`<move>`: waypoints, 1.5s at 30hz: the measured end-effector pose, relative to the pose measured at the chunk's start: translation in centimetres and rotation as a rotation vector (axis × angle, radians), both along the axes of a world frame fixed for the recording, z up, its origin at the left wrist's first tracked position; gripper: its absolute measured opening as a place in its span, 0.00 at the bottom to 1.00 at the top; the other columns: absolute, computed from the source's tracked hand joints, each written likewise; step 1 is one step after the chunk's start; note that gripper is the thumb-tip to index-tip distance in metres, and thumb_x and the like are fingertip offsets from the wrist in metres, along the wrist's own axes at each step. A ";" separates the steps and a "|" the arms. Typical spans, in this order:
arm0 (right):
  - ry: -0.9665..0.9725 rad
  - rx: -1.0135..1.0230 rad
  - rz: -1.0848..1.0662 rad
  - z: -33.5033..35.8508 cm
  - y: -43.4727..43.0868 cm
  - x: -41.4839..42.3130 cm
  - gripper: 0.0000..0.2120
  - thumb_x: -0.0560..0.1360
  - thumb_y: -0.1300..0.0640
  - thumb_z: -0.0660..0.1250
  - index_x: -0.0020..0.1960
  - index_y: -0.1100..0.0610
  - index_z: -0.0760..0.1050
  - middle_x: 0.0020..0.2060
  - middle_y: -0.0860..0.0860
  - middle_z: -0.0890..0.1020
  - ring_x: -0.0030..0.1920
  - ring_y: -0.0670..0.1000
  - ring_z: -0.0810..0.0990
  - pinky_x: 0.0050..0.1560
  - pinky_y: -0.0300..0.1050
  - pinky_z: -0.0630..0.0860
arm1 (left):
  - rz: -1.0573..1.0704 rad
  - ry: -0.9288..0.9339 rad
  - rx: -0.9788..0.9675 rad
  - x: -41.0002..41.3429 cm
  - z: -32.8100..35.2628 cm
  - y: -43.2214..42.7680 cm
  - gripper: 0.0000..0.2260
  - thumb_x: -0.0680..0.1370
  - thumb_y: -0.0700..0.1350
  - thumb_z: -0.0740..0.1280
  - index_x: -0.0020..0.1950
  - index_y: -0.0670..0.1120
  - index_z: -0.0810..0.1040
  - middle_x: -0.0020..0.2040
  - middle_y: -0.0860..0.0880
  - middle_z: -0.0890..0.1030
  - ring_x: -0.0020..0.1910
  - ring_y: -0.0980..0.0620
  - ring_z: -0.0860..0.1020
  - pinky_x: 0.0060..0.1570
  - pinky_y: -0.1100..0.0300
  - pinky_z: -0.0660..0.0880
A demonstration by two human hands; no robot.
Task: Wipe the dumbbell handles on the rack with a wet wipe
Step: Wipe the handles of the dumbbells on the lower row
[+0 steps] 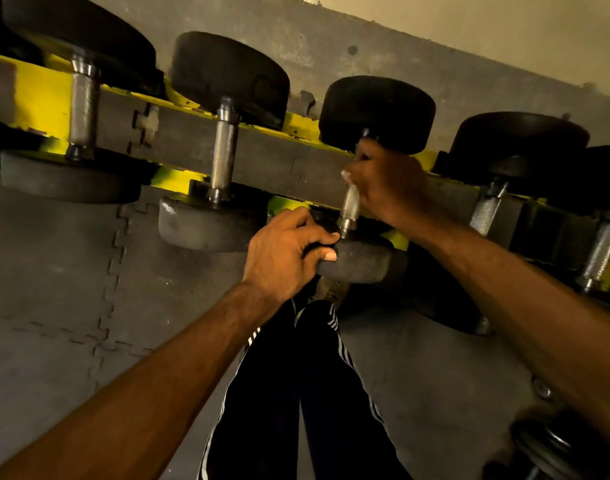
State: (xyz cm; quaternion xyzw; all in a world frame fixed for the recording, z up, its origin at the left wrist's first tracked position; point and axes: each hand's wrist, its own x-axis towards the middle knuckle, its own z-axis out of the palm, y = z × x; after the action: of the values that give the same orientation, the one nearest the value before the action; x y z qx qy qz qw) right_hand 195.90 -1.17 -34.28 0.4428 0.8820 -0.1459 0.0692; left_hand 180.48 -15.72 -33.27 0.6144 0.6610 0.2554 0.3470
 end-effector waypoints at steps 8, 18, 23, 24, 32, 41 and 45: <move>-0.430 -0.024 0.528 1.5 1.0 -4.7 0.07 0.79 0.55 0.63 0.51 0.56 0.79 0.46 0.53 0.81 0.48 0.56 0.81 0.39 0.45 0.65 | 0.008 0.015 0.018 0.1 -0.1 0.0 0.13 0.73 0.58 0.70 0.51 0.52 0.87 0.44 0.51 0.78 0.46 0.49 0.77 0.42 0.52 0.76; -0.440 -0.179 0.508 1.7 1.6 -4.6 0.05 0.78 0.56 0.65 0.44 0.54 0.74 0.39 0.53 0.74 0.40 0.54 0.74 0.38 0.45 0.67 | 0.012 -0.016 0.021 0.1 -0.3 -0.2 0.13 0.73 0.57 0.70 0.52 0.53 0.86 0.45 0.52 0.78 0.47 0.49 0.77 0.42 0.51 0.77; 0.081 -0.193 -0.023 0.7 0.7 0.7 0.09 0.79 0.53 0.67 0.50 0.58 0.82 0.44 0.55 0.82 0.44 0.52 0.80 0.44 0.41 0.68 | 0.015 -0.022 0.006 -0.2 -0.2 -0.1 0.14 0.73 0.58 0.69 0.51 0.52 0.86 0.45 0.52 0.78 0.47 0.51 0.77 0.42 0.51 0.78; 0.110 -0.252 -0.065 0.9 -0.8 1.5 0.08 0.77 0.54 0.69 0.49 0.57 0.82 0.44 0.54 0.83 0.44 0.51 0.80 0.43 0.41 0.70 | 0.007 -0.018 0.000 -0.1 -0.2 0.0 0.14 0.73 0.58 0.69 0.51 0.52 0.86 0.45 0.52 0.78 0.48 0.51 0.76 0.42 0.51 0.78; 0.522 -0.318 -0.778 -1.3 -2.7 1.5 0.04 0.77 0.58 0.70 0.49 0.50 0.77 0.44 0.42 0.79 0.45 0.38 0.77 0.43 0.29 0.70 | -0.038 -0.058 -0.029 -0.5 -0.8 0.3 0.13 0.72 0.57 0.71 0.51 0.51 0.85 0.46 0.51 0.76 0.50 0.48 0.75 0.43 0.49 0.78; 0.546 -0.791 -1.122 -1.9 -4.3 3.0 0.10 0.73 0.62 0.74 0.42 0.49 0.77 0.43 0.48 0.83 0.45 0.47 0.83 0.48 0.40 0.79 | -0.065 -0.086 -0.043 -0.6 -0.8 0.6 0.11 0.72 0.55 0.73 0.50 0.50 0.84 0.45 0.51 0.74 0.47 0.49 0.74 0.42 0.48 0.77; 0.769 -0.676 -1.223 -2.4 -2.1 1.8 0.12 0.75 0.64 0.71 0.49 0.47 0.78 0.51 0.48 0.82 0.51 0.48 0.83 0.49 0.43 0.82 | -0.075 -0.088 -0.053 -0.7 -0.7 0.8 0.11 0.71 0.53 0.74 0.51 0.50 0.85 0.45 0.53 0.73 0.47 0.51 0.74 0.43 0.48 0.77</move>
State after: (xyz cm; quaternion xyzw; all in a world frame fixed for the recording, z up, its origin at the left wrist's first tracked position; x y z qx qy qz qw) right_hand 197.66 -3.29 -36.69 0.7220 0.3526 -0.5602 -0.2016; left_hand 179.73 -14.96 -33.96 0.6175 0.6283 0.2513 0.4010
